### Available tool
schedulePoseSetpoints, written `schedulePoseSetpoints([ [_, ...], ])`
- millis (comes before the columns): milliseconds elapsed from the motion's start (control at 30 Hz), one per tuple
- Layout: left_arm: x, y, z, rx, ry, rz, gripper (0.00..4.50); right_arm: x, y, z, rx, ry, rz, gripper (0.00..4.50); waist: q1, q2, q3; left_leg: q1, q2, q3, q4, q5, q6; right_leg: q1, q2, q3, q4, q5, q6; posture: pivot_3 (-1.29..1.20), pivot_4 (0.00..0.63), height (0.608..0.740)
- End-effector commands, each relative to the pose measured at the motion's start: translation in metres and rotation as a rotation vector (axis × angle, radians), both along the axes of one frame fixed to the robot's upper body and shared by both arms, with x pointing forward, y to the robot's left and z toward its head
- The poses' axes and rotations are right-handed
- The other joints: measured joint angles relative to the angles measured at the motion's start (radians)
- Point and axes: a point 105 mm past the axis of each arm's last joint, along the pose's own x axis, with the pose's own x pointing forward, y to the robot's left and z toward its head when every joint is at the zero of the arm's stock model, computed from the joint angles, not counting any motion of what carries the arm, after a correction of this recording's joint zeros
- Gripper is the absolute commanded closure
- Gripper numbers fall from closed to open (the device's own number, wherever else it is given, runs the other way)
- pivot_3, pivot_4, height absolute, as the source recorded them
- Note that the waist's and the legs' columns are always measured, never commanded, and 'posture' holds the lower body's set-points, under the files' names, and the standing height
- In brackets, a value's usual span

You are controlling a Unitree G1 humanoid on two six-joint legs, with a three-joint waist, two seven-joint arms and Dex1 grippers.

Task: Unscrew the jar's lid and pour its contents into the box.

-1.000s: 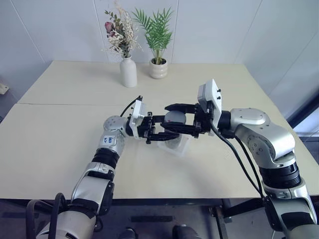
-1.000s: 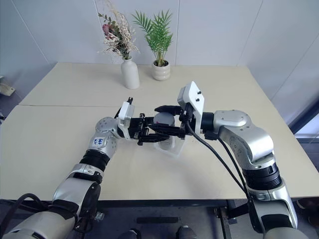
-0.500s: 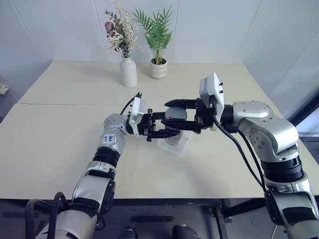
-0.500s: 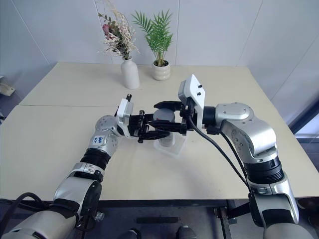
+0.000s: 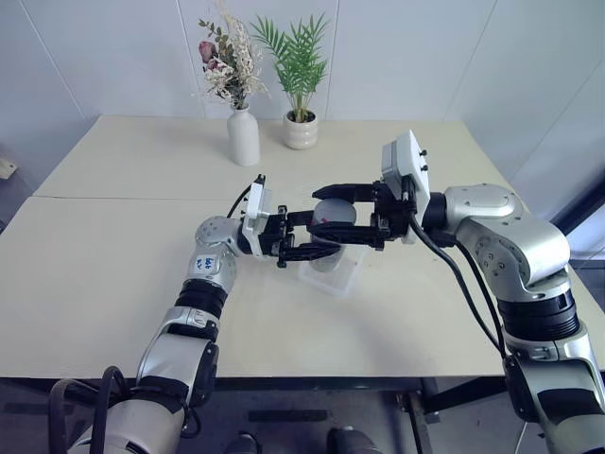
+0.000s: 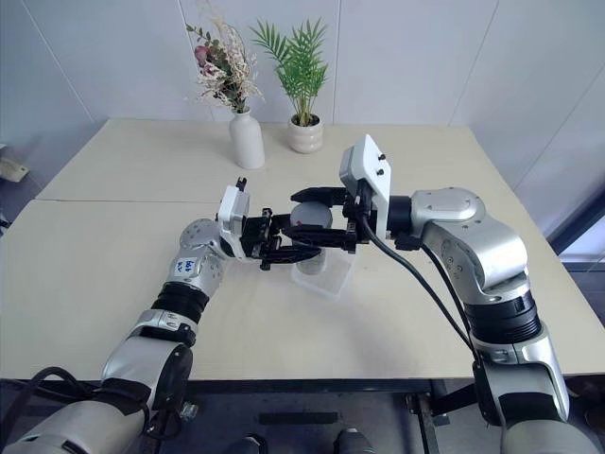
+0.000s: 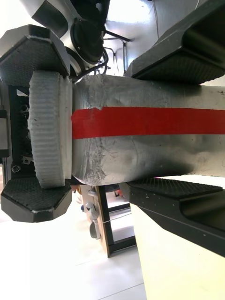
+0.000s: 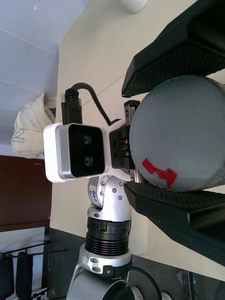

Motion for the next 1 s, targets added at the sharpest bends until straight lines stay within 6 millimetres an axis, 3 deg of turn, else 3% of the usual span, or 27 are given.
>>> schedulePoseSetpoints([
  [33,-0.012,-0.002,-0.018,0.071,0.008,-0.092,2.22,-0.004,-0.017,0.047,0.083,-0.19,-0.058,1.93,0.0,0.0,0.0,0.0,0.0,0.0,0.0,0.0,0.0,0.0,0.0,0.0,0.0,0.0,0.0,0.0,0.15,0.74],
  [333,-0.005,-0.005,-0.019,0.075,0.025,-0.043,2.22,-0.006,-0.014,0.049,0.11,-0.177,-0.034,1.93,0.0,0.0,0.0,0.0,0.0,0.0,0.0,0.0,0.0,0.0,0.0,0.0,0.0,0.0,0.0,0.0,0.15,0.74],
  [1000,-0.017,-0.018,-0.033,0.181,0.005,-0.154,2.22,-0.008,-0.01,0.052,0.157,-0.176,-0.007,1.93,0.0,0.0,0.0,0.0,0.0,0.0,0.0,0.0,0.0,0.0,0.0,0.0,0.0,0.0,0.0,0.0,0.15,0.74],
])
